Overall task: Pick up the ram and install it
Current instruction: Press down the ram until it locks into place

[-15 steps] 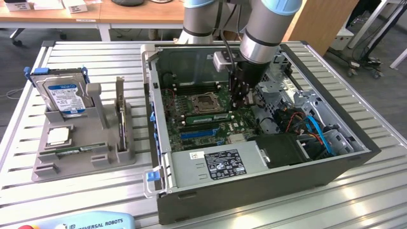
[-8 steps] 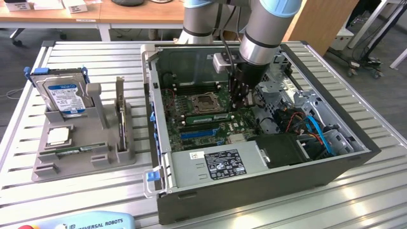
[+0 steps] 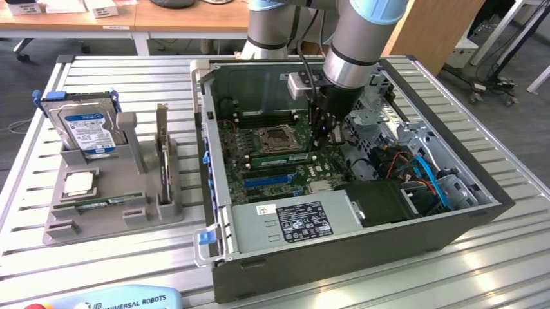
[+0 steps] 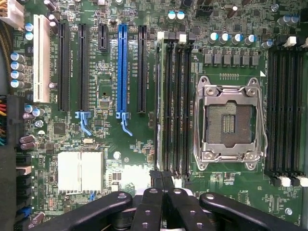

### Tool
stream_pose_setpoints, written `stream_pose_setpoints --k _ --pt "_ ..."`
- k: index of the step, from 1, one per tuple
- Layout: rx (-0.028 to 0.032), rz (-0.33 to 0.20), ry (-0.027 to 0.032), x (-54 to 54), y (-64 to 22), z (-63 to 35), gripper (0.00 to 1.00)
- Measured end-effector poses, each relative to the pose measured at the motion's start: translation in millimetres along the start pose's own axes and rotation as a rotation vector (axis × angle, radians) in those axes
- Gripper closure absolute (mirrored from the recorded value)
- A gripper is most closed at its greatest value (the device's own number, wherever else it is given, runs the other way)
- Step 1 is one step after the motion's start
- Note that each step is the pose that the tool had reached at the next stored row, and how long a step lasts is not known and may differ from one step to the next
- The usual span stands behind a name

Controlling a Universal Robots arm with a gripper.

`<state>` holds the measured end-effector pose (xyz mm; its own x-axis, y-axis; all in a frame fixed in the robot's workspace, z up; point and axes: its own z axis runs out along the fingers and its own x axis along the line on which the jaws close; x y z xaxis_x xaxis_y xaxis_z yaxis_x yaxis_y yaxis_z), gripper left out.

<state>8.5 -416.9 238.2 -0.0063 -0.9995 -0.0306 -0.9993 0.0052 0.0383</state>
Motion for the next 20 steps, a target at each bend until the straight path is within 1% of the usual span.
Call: stream_pose_setpoints --k 1,14,20 --pt "0.0 0.0 0.0001 -9.8 -0.1 4.0 0.9" --pt "0.0 0.0 -0.0001 -9.5 -0.1 4.8 0.9" --pt "0.0 0.0 -0.0001 -5.1 -0.1 4.6 0.9"
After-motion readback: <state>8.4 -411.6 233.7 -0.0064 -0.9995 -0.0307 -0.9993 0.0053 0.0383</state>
